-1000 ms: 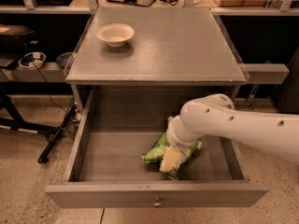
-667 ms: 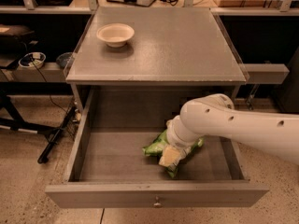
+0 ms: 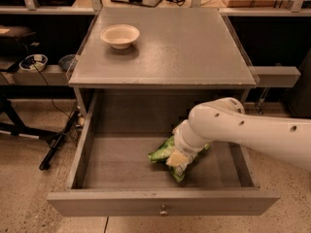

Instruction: Pick green rice chip bag from top drawer and place on counter

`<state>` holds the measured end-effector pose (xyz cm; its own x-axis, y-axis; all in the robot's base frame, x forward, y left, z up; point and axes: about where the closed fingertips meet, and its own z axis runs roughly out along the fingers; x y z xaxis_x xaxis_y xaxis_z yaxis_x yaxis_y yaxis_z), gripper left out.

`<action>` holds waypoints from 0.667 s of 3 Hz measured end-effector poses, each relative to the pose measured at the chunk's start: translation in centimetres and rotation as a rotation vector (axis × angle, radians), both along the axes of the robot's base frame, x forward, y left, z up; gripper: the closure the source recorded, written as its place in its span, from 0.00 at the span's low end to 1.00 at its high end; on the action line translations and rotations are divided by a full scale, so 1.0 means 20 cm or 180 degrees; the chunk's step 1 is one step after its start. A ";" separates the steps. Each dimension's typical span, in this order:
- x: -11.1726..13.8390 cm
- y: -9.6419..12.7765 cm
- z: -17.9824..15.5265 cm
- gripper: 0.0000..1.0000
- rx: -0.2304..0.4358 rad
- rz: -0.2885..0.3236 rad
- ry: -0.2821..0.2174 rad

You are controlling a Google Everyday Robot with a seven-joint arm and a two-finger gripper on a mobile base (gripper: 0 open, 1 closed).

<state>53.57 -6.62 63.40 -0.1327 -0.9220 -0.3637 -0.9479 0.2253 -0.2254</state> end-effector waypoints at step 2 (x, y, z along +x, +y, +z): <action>0.00 0.00 0.00 1.00 0.0000 0.0000 0.0000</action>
Offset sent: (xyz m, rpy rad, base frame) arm 0.0000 0.0000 0.0000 0.0000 0.0000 0.0000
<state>53.57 -6.62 63.40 -0.1326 -0.9220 -0.3637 -0.9479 0.2252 -0.2254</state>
